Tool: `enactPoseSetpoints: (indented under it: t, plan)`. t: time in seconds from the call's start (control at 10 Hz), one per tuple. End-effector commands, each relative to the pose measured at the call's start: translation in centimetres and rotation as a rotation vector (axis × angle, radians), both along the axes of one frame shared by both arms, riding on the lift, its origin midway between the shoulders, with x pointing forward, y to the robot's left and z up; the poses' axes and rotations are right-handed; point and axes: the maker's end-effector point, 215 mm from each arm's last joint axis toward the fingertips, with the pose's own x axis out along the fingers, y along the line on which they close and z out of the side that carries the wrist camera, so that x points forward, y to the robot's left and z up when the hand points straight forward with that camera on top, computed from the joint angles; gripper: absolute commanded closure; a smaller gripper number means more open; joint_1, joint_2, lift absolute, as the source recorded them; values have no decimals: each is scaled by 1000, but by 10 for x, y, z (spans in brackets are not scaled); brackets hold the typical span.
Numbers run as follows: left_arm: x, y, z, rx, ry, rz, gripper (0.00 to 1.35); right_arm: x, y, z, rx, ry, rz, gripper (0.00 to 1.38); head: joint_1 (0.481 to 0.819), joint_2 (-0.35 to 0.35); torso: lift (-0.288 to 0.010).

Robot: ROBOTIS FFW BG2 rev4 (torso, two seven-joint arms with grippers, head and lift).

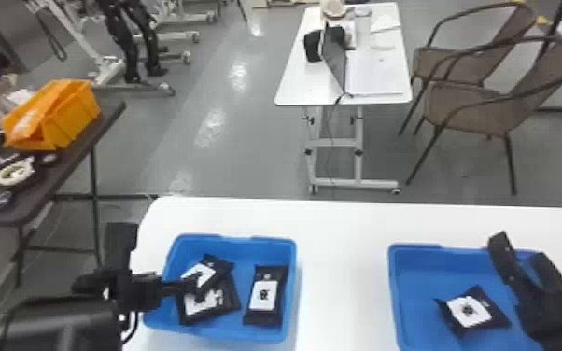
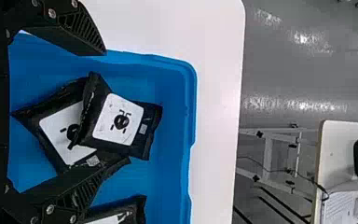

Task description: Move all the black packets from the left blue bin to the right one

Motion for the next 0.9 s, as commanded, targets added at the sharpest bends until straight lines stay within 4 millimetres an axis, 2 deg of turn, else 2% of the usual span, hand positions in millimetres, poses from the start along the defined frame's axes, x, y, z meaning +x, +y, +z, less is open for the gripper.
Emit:
enactPoseSetpoints:
  t: [0.0, 0.5, 0.8]
  plan:
    - [8, -7, -13, 4, 26, -28, 160, -1, 0, -2, 7, 4, -1, 229, 695, 186, 0]
    - [15, -2, -32, 43, 99, -67, 160, -2, 1, -7, 25, 9, 3, 229, 695, 177, 0]
    - [30, -5, -49, 73, 127, -134, 160, -2, 1, -7, 35, 5, 3, 231, 695, 177, 0]
